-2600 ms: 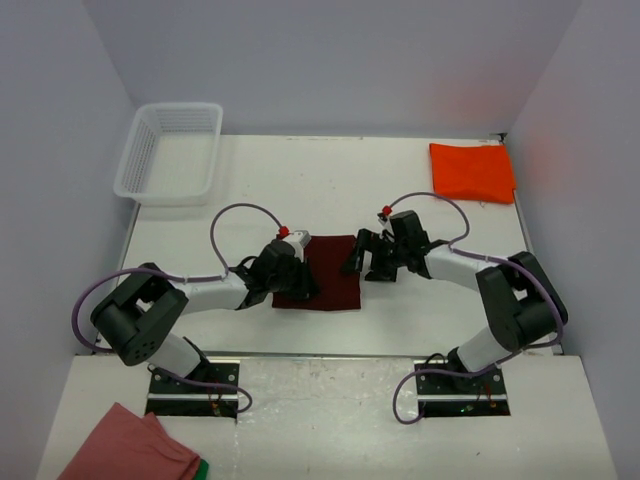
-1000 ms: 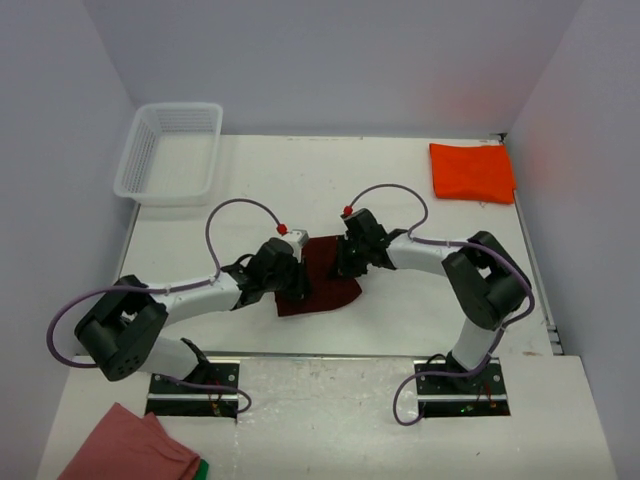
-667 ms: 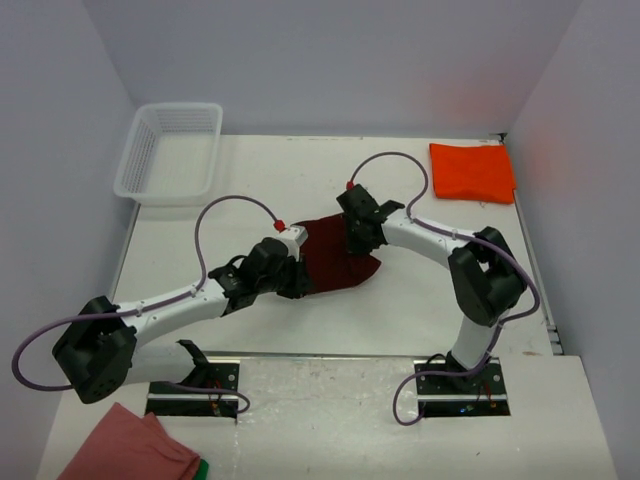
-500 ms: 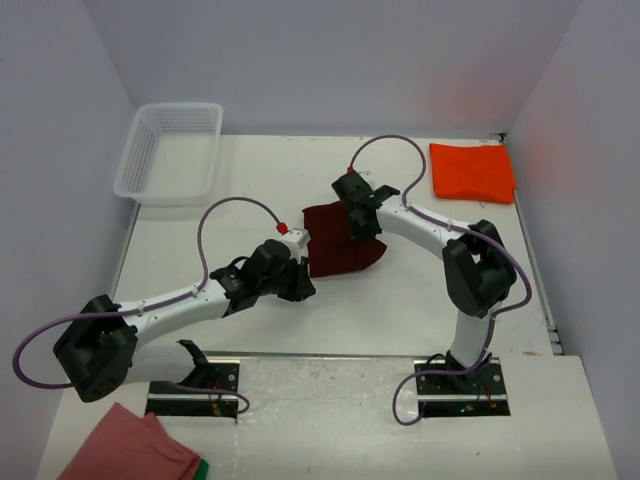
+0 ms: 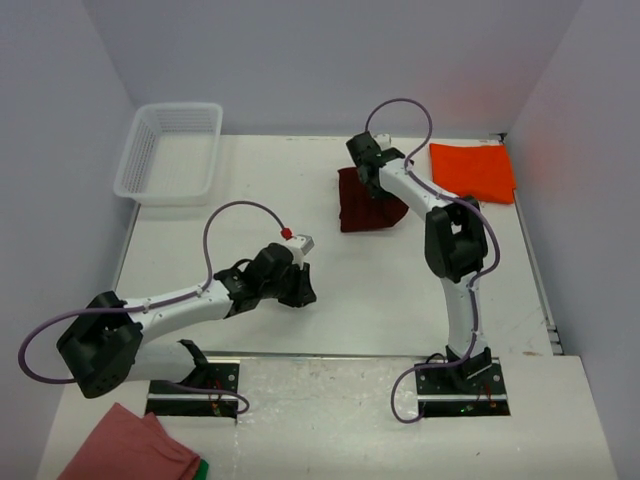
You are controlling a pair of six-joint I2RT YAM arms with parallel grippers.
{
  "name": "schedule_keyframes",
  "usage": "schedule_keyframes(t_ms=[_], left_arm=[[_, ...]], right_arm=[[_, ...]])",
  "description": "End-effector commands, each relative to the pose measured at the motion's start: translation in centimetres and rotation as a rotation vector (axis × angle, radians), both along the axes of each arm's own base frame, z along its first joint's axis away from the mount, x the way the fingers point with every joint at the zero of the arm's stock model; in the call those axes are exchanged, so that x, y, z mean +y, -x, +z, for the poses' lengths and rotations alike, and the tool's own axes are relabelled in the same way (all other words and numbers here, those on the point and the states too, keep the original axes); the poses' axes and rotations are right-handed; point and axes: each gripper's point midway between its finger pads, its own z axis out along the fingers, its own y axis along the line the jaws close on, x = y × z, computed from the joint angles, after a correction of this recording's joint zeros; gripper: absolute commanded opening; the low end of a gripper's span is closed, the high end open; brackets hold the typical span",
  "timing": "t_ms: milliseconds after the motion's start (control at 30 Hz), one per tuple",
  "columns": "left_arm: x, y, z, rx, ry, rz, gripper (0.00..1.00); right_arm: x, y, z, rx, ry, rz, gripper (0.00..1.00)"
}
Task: Fold and stack the t-shirts
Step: Put the neatly folded tshirt into the corner of the board with the right arm
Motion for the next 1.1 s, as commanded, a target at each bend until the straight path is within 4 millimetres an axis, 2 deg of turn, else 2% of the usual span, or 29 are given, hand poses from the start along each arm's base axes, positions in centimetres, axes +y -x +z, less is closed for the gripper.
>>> schedule_keyframes(t_ms=[0,67,167,233,267,400,500,533,700,967,1000,1067], left_arm=[[-0.6,0.1,-0.1,-0.006,-0.004,-0.047,0.22],[-0.7,0.1,-0.3,0.005,-0.002,-0.041,0.22],[-1.0,-0.1,-0.3,0.008,0.015,-0.03,0.22],[-1.0,-0.1,-0.4,0.012,0.014,-0.028,0.22],[-1.1,-0.2,-0.3,0.007,0.015,-0.029,0.22],[-1.1,-0.3,-0.9,0.015,-0.002,-0.032,0.22],[-1.1,-0.1,-1.5,0.028,-0.016,-0.035,0.22],[-1.1,-0.2,-1.6,0.029,-0.019,-0.038,0.22],[-1.3,-0.2,-2.6,0.048,-0.036,-0.048,0.23],[-1.5,-0.1,-3.3,0.062,-0.046,-0.062,0.22],[-1.5,-0.2,-3.3,0.06,-0.046,-0.062,0.22],[-1.5,-0.2,-3.2,0.057,-0.046,-0.064,0.22]], right_arm=[[-2.9,-3.3,3.8,-0.093,0.094,-0.018,0.0],[-3.7,-4.4,4.2,-0.103,0.12,-0.014,0.0],[-6.3,-6.2,4.9,-0.121,0.162,-0.046,0.0],[-7.3,-7.3,5.4,-0.139,0.173,-0.058,0.0],[-8.3,-7.8,5.7,-0.137,0.191,-0.05,0.0],[-10.2,-10.2,8.2,-0.191,0.232,-0.018,0.0],[-11.5,-11.2,8.9,-0.195,0.258,-0.01,0.0],[-11.7,-11.7,10.0,-0.209,0.274,0.0,0.0],[-12.8,-11.9,12.4,-0.243,0.283,0.007,0.0],[-15.2,-10.9,11.9,-0.21,0.295,-0.02,0.0],[-15.3,-10.6,12.7,-0.225,0.289,-0.025,0.0],[-15.5,-10.2,12.7,-0.226,0.288,-0.032,0.0]])
